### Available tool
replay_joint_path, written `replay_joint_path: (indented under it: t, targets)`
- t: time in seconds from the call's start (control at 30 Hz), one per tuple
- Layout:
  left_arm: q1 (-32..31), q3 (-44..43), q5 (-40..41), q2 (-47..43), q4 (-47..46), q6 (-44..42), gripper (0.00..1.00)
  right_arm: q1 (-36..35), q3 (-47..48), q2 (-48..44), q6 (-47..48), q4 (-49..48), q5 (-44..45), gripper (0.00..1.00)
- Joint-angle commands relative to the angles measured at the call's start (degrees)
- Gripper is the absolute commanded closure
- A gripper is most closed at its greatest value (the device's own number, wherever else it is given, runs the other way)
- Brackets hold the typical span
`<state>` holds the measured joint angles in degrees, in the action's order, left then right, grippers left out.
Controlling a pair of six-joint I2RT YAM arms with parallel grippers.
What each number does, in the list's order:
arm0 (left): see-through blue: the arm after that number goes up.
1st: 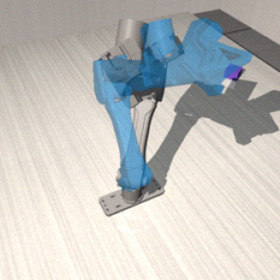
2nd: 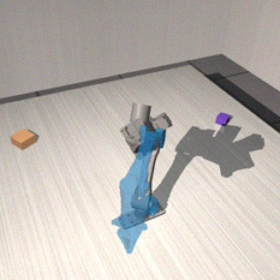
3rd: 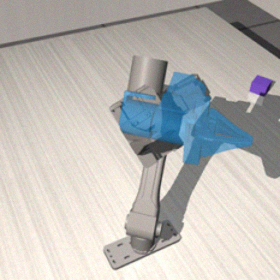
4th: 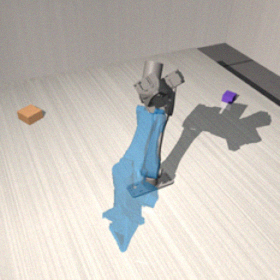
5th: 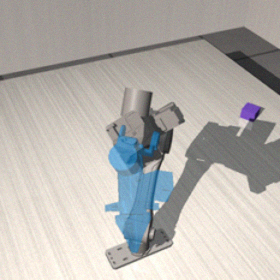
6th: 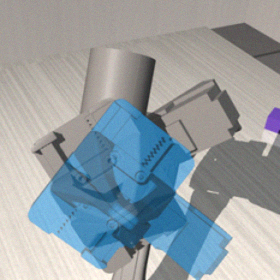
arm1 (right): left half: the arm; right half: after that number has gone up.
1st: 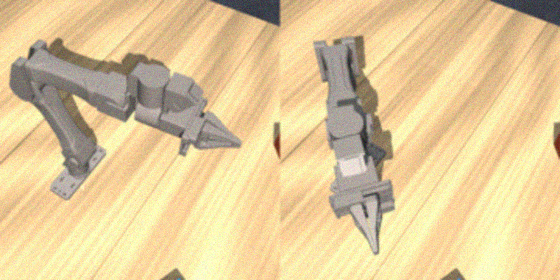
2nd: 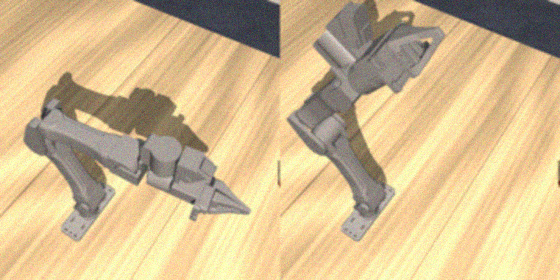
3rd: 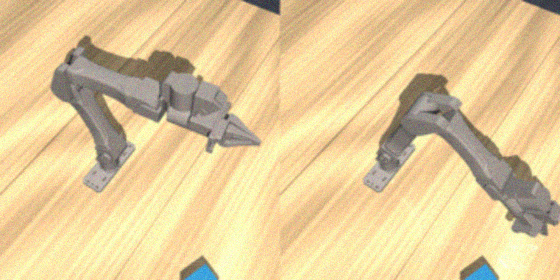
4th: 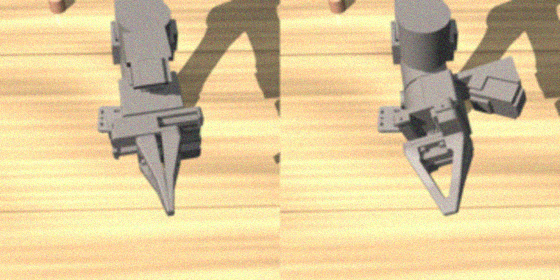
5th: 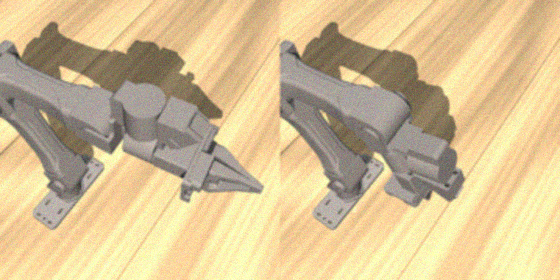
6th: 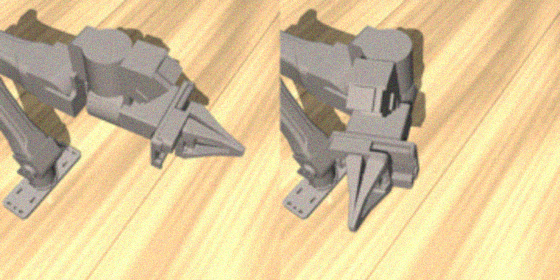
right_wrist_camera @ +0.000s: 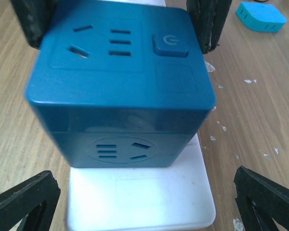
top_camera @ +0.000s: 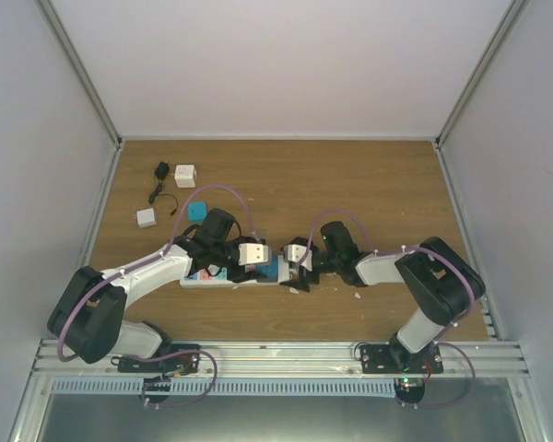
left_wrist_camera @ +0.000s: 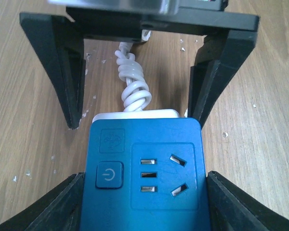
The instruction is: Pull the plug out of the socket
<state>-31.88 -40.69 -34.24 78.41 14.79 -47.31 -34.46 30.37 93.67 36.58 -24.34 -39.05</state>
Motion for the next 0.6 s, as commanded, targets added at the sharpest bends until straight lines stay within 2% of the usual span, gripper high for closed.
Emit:
replay_joint_path:
  t: [0.0,0.2,0.37,0.5,0.57]
  targets:
    - [-0.55,1.44,-4.18,-0.43,2.42,-3.18,0.55,-0.41,2.29,3.04,2.59,0.8,-0.15,0.0]
    - [-0.51,1.33,-5.89,-0.42,3.16,-4.57,0.62,-0.57,4.78,6.1,2.21,2.86,0.1,0.0]
    - [-0.4,0.7,-6.85,-0.19,3.47,-3.93,0.63,-0.94,6.58,8.29,1.92,4.16,0.86,0.01]
    - [0.02,0.12,-8.1,-0.47,3.62,-2.48,0.65,-1.13,7.0,8.9,2.49,5.02,1.07,0.07]
    - [0.4,-0.52,-9.1,-0.35,3.75,-1.74,0.66,-1.29,7.05,9.07,2.7,5.05,1.24,0.15]
